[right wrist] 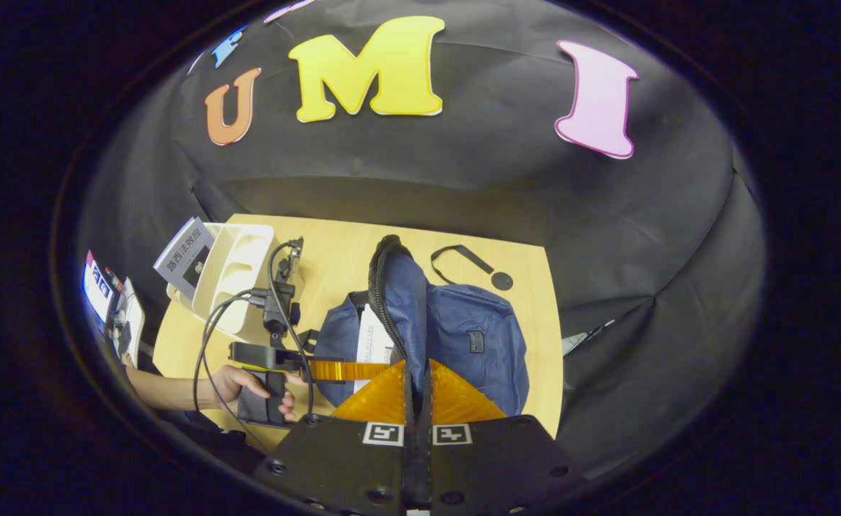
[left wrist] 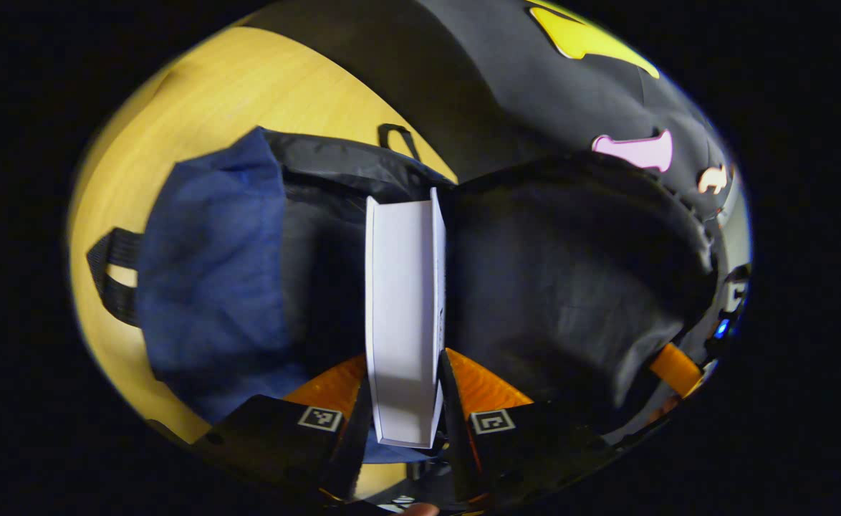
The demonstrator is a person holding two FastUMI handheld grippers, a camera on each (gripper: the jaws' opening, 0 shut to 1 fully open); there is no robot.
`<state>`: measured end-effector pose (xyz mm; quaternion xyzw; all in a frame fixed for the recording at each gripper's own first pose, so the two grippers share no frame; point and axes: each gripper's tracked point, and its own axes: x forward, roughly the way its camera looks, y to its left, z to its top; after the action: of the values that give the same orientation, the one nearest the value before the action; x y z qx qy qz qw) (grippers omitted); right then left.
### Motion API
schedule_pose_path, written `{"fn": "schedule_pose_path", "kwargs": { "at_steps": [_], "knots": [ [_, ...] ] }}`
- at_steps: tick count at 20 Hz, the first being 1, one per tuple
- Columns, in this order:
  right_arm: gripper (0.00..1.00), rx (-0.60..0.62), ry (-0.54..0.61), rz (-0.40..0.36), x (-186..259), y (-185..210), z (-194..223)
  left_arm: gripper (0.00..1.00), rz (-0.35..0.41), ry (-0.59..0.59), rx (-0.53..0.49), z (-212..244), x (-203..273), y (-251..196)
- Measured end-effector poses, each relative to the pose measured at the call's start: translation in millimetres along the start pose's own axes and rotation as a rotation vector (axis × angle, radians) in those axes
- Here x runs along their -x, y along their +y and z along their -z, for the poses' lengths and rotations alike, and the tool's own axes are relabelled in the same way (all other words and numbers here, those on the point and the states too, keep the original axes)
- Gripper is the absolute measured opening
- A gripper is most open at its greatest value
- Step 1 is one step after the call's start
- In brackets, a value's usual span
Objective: Open the schoolbag, grab two books from the bookshelf and put them into the schoolbag.
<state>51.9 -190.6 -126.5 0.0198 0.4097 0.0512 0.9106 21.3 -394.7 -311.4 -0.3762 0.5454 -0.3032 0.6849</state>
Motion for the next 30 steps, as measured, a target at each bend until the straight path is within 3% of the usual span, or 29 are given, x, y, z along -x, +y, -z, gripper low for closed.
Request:
{"fn": "schedule_pose_path", "kwargs": {
  "at_steps": [1,2,5,7,14,15,16,19,23,25,27,30],
  "knots": [
    [0.00,0.000,0.005,-0.002,-1.3,0.9,0.9,0.72,-0.044,0.015,-0.018,2.5,1.0,7.9],
    [0.00,0.001,0.008,-0.005,-2.9,1.6,1.1,0.61,-0.089,0.025,-0.032,3.8,2.1,11.5],
    [0.00,0.004,0.013,-0.004,-6.7,3.0,2.4,0.73,-0.305,0.028,-0.121,-1.6,14.9,38.7],
    [0.00,0.004,0.020,-0.007,-8.6,4.8,4.4,0.73,-0.413,0.003,-0.189,-12.6,29.1,51.7],
    [0.00,0.001,0.022,-0.011,-12.7,8.6,5.7,0.72,-0.650,-0.253,-0.565,-67.9,113.0,16.3],
    [0.00,-0.001,0.023,-0.010,-13.4,9.0,6.1,0.84,-0.668,-0.300,-0.592,-74.1,129.1,7.1],
    [0.00,-0.004,0.025,-0.013,-14.9,10.6,7.0,0.74,-0.673,-0.336,-0.614,-78.0,144.9,-4.7],
    [0.00,-0.005,0.024,-0.014,-16.9,15.7,7.0,0.97,-0.649,-0.419,-0.662,-85.1,192.6,-37.1],
    [0.00,-0.006,0.017,-0.021,-18.6,25.5,5.2,0.98,-0.640,-0.515,-0.659,-88.9,272.9,-53.6],
    [0.03,-0.008,0.014,-0.021,-20.2,28.6,5.0,0.98,-0.662,-0.563,-0.616,-91.6,322.8,-41.4],
    [0.00,-0.015,0.008,-0.025,-21.5,34.4,3.2,0.98,-0.705,-0.603,-0.556,-93.4,370.7,-23.4],
    [0.03,-0.011,0.009,-0.031,-24.5,41.5,2.4,0.98,-0.758,-0.600,-0.486,-95.4,419.9,11.7]
  ]
}}
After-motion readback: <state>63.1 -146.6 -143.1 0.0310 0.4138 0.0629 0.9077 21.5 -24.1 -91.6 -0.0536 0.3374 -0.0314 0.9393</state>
